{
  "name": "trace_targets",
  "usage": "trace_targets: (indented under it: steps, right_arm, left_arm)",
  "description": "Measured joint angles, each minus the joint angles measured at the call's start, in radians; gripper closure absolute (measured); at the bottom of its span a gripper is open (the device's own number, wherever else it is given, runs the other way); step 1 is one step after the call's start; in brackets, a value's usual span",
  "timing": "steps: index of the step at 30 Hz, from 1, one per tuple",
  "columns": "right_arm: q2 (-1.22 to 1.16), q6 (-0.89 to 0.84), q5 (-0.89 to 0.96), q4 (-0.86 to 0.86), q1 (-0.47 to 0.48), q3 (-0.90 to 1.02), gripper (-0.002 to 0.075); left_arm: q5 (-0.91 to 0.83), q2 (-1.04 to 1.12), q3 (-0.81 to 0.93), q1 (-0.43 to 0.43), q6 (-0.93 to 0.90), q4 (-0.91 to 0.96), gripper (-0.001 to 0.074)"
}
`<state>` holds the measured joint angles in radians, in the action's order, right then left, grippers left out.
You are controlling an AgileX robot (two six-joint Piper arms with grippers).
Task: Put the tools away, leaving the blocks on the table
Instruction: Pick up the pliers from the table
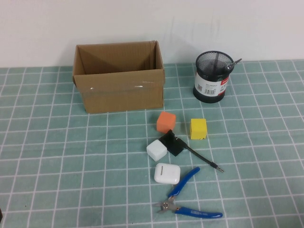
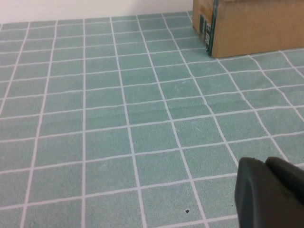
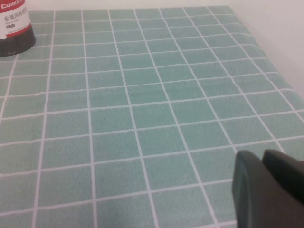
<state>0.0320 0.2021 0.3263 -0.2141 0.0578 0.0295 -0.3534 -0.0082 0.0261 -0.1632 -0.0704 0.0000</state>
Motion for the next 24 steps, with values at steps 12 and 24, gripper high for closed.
trace_targets:
  steps: [12, 24]
  right_arm:
    - [0.000, 0.000, 0.000, 0.000, 0.000, 0.000, 0.0734]
    - [0.000, 0.255, -0.259, 0.304, 0.000, 0.000, 0.0734]
  left_arm:
    - [-0.001, 0.000, 0.000, 0.000, 0.000, 0.000, 0.0738]
    - [-0.001, 0.000, 0.000, 0.000, 0.000, 0.000, 0.0738]
